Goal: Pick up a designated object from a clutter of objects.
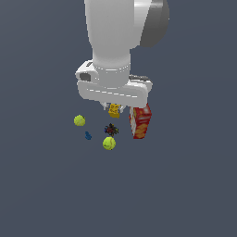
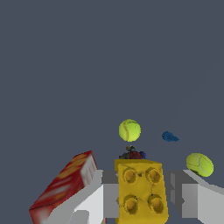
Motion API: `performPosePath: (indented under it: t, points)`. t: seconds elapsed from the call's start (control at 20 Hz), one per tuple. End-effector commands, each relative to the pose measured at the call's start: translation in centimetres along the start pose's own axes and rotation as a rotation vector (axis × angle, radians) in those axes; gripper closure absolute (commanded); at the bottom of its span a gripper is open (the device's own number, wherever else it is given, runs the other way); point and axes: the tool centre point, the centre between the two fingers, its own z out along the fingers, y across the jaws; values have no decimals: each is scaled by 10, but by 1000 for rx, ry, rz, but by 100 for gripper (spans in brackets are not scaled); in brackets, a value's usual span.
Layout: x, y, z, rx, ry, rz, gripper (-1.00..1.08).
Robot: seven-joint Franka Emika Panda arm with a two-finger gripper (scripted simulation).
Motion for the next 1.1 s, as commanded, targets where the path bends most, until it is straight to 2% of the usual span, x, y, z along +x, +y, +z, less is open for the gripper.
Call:
performPosePath:
  t: [0.0, 0.5, 1.05]
  points:
    - [3, -8, -22, 0, -4, -1, 108]
    - [13, -31, -78, 2, -14, -3, 108]
    - [16, -36, -91, 2, -17, -4, 108]
